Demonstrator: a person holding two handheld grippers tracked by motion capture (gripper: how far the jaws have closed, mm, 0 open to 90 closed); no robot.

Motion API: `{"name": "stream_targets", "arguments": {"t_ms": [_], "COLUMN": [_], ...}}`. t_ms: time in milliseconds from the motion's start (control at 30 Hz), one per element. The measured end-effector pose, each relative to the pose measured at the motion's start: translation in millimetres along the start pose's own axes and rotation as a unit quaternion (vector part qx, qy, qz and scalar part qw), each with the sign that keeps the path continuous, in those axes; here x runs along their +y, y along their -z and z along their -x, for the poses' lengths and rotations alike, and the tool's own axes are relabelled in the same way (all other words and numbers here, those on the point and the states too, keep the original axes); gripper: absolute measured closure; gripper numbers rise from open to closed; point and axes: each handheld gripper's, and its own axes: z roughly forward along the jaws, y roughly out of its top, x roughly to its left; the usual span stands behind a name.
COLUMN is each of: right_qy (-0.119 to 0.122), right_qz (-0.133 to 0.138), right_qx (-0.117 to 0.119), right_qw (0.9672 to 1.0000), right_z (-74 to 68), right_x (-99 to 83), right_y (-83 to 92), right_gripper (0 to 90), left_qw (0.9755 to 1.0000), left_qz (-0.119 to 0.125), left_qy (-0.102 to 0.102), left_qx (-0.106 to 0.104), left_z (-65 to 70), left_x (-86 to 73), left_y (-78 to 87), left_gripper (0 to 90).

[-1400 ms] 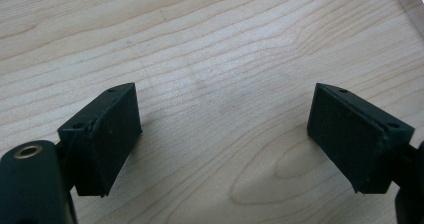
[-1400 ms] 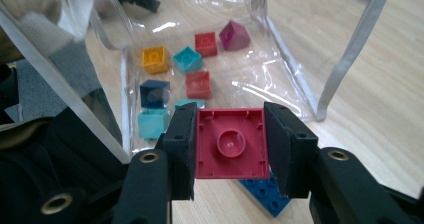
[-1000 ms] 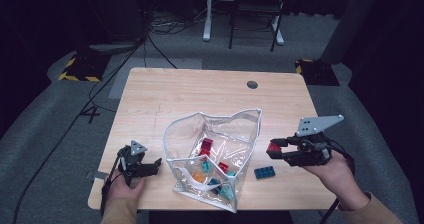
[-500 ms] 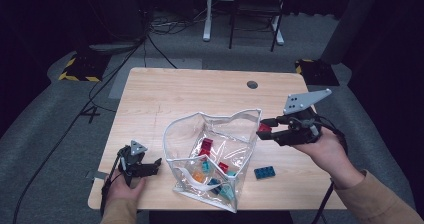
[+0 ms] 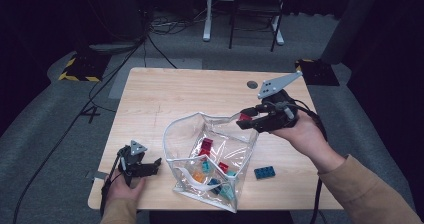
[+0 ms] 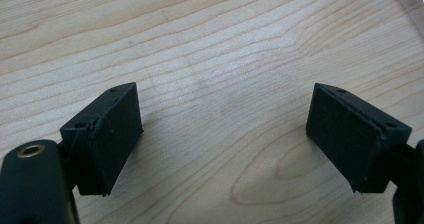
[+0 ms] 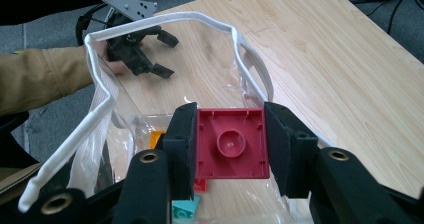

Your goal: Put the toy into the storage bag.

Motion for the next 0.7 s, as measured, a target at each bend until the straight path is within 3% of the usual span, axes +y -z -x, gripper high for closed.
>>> {"name": "stream_targets", "arguments": {"t_ms": [333,700], "right_qy": [0.007,0.014], "right_qz": [-0.016,-0.048], "right_qx": [0.007,0.014], "right_qw": [0.9998,0.9986], "right_z": [-2.2,-6.2], "right_x": [18.4,24.0], "right_y": [-26.9,-55.6], "right_gripper": [58.7,58.7], "left_qw": [1.0000,1.0000], "left_qz": [0.000,0.000], "left_qy": [0.003,0.004], "left_qx": [0.001,0.003], "left_z": [-0.8,-1.1], "left_x": [0.0,0.0], "left_y": [0.1,0.1], "left_gripper": [15.3,15.3]}}
